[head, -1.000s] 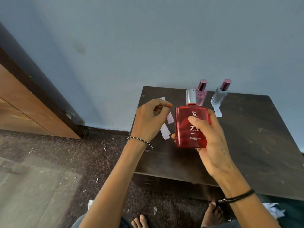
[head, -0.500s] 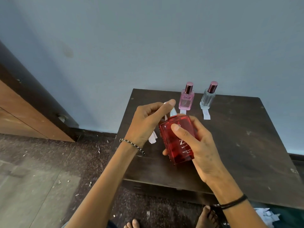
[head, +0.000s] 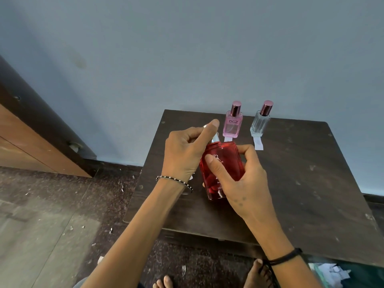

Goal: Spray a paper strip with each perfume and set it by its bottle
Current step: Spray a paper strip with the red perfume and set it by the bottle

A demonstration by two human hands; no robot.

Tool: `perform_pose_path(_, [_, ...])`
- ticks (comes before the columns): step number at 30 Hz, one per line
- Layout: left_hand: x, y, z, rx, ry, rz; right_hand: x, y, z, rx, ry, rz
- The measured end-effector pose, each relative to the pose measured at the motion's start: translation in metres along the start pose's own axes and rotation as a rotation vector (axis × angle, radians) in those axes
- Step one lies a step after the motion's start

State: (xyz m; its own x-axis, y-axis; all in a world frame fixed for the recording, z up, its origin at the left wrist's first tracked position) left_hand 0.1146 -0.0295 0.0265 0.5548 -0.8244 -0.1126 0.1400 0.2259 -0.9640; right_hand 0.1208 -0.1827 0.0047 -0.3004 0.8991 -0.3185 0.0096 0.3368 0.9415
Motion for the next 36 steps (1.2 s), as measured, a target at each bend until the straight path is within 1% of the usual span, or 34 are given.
perform_pose_path(2, [-0.001,0.001,0.000,0.004,-0.024,0.030,0.000,0.004,-0.002,-0.048,-0.043,-0.104])
perform_pose_path(4, [-0.002,0.000,0.000,0.018,-0.025,0.042,-0.001,0.005,-0.002,-0.022,-0.041,-0.085])
perform_pose_path(6, [-0.005,-0.001,0.001,0.032,-0.024,0.050,-0.002,0.003,0.001,0.048,0.025,0.039])
perform_pose_path(8, [-0.006,-0.001,0.002,0.034,-0.008,0.045,-0.002,0.002,0.002,0.131,0.132,0.218])
perform_pose_path(11, [-0.005,0.000,0.001,0.023,0.026,0.006,-0.001,0.006,0.000,0.197,0.292,0.491])
perform_pose_path(16, [-0.008,0.000,0.002,-0.001,0.034,-0.092,-0.001,0.011,0.001,0.277,0.449,0.632])
perform_pose_path(18, [-0.009,0.001,0.001,-0.015,0.028,-0.114,0.000,0.010,0.001,0.299,0.481,0.649])
perform_pose_path(20, [-0.008,0.001,0.000,-0.024,0.020,-0.091,0.000,0.010,0.002,0.279,0.447,0.614])
perform_pose_path(22, [-0.008,0.001,0.000,-0.029,-0.007,-0.055,0.000,0.008,0.002,0.223,0.350,0.513])
perform_pose_path(23, [-0.011,0.000,0.000,-0.025,-0.037,-0.037,0.000,0.006,0.001,0.196,0.290,0.405])
perform_pose_path(25, [-0.022,0.001,0.005,-0.030,-0.140,-0.003,-0.001,0.001,-0.003,0.148,0.179,0.110])
perform_pose_path(26, [-0.029,0.001,0.008,-0.040,-0.194,0.003,-0.002,-0.001,-0.005,0.137,0.136,0.022])
perform_pose_path(27, [-0.035,0.002,0.009,-0.055,-0.234,-0.002,-0.001,-0.001,-0.009,0.128,0.119,0.013])
perform_pose_path(28, [-0.039,0.002,0.010,-0.070,-0.248,-0.012,0.000,-0.002,-0.010,0.126,0.132,0.083])
perform_pose_path(31, [-0.035,0.001,0.009,-0.085,-0.171,-0.009,0.003,0.004,-0.011,0.156,0.241,0.402])
perform_pose_path(36, [-0.034,0.000,0.008,-0.146,-0.121,-0.127,-0.005,0.014,-0.009,0.174,0.294,0.546])
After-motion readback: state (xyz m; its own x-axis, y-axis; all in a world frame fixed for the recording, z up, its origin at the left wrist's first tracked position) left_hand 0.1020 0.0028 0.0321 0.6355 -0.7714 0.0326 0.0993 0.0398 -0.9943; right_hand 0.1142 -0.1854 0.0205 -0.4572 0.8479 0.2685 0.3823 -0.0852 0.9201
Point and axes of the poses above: each hand's wrist, its own z-axis towards the middle knuckle, its own x-axis out of the palm, y = z × x, the point moved 4 cm from there along z, towards the middle knuckle, and after that the axes turned 8 degrees about x, right-handed, at the moved point
